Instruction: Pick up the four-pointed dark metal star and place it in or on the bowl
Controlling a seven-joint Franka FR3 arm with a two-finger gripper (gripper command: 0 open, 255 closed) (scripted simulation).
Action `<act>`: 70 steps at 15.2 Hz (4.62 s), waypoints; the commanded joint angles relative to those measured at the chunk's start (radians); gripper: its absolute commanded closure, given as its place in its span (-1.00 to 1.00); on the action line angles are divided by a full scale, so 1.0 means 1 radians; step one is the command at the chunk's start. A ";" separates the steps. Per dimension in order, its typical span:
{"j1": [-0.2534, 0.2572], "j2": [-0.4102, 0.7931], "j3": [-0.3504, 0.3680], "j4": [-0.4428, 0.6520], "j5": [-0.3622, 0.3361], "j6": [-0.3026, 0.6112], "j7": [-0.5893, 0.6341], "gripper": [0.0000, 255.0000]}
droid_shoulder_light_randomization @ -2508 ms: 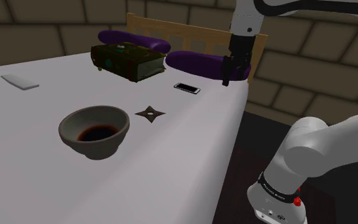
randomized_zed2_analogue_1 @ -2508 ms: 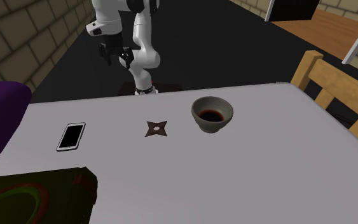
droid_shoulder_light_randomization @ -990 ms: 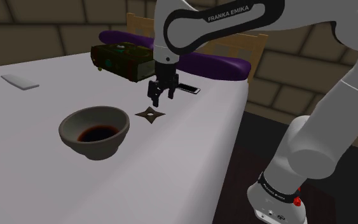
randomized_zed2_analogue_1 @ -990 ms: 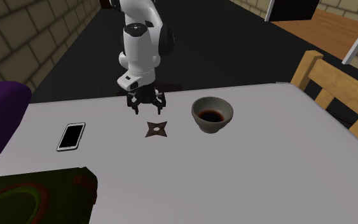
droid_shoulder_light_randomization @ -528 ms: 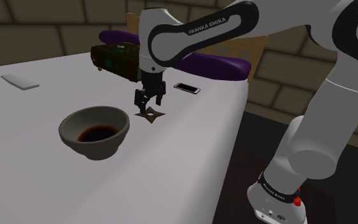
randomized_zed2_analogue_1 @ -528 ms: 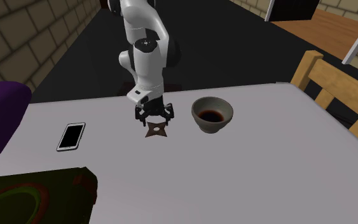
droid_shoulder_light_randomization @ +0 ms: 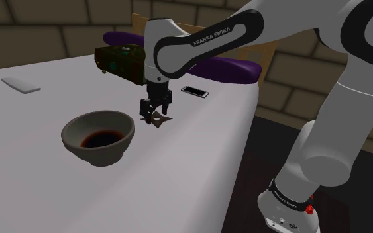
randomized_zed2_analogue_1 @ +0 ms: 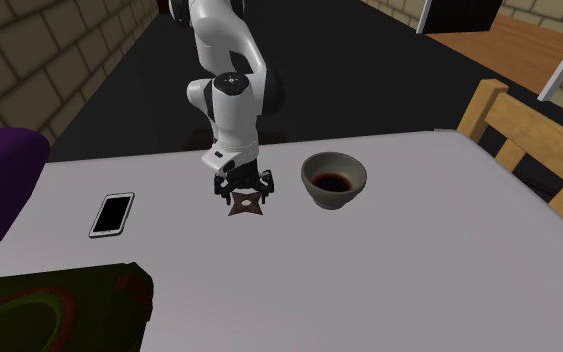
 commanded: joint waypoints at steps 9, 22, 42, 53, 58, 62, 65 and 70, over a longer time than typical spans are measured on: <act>0.000 0.000 0.000 0.000 0.000 0.001 0.000 1.00; -0.001 -0.037 -0.002 0.081 0.009 -0.117 -0.007 1.00; -0.003 -0.058 -0.004 0.327 0.013 -0.383 -0.009 1.00; 0.082 0.029 0.085 0.474 -0.010 -0.447 0.167 1.00; 0.154 0.121 0.141 0.587 -0.046 -0.474 0.294 1.00; 0.225 0.219 0.178 0.710 -0.089 -0.509 0.395 1.00; 0.256 0.258 0.189 0.734 -0.107 -0.497 0.434 1.00; 0.247 0.243 0.187 0.645 -0.101 -0.423 0.433 1.00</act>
